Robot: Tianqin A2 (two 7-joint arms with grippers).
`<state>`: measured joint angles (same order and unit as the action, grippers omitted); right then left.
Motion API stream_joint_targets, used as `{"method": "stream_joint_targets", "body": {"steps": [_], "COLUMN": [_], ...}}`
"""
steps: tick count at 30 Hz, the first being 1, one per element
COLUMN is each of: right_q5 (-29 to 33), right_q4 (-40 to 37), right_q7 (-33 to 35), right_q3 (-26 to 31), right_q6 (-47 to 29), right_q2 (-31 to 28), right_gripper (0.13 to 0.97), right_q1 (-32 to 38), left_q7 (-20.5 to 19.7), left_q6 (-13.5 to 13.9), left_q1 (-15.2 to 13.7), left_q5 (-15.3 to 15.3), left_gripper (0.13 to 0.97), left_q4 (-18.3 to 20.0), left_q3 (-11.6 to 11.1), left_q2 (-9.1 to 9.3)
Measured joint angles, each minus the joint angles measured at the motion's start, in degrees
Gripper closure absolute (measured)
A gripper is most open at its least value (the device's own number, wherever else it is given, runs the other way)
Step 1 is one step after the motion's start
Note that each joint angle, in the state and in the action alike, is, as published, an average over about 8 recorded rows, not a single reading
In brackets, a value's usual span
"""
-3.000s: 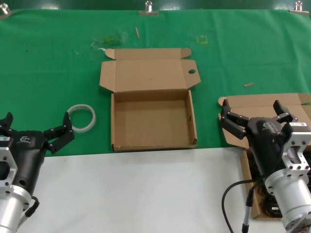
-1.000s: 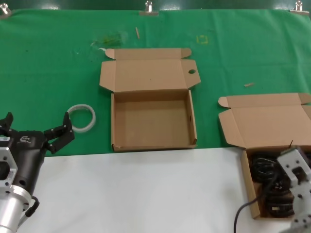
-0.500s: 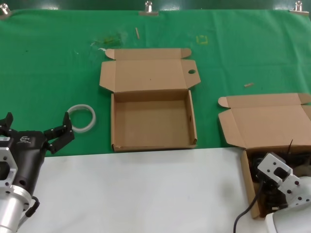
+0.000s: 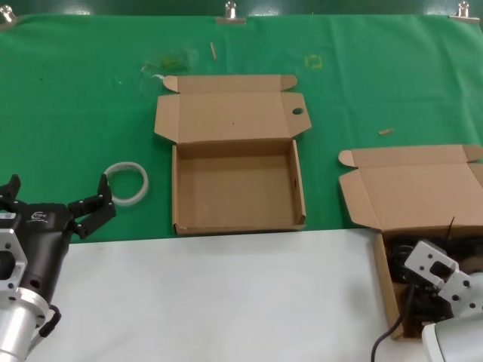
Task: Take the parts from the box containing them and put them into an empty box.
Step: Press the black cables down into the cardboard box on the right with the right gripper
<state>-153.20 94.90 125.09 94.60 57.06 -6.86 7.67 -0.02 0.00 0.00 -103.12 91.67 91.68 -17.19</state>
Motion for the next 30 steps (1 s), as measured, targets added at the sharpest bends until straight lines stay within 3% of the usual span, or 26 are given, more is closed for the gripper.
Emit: {"method": "stream_joint_targets", "body": {"steps": [17,30], "right_q5": [0.5,1.5], "right_q4": [-1.9,-2.1], "right_q7": [1.7,3.0], "right_q3": [-0.9,-1.3], "right_q6": [-2.3,-2.2], "right_q2": [0.0,0.0], "right_gripper": [0.129,0.224], "right_q1": [0.6,1.2], "left_q7": [0.0,0.0], "left_q6": [0.0,0.0], "left_q1": [0.0,0.0], "left_q5": [0.0,0.0], "left_gripper": [0.132,0.132], "left_q4": [0.0,0.0], "left_q3": [0.0,0.0], "left_q2": [0.0,0.0]}}
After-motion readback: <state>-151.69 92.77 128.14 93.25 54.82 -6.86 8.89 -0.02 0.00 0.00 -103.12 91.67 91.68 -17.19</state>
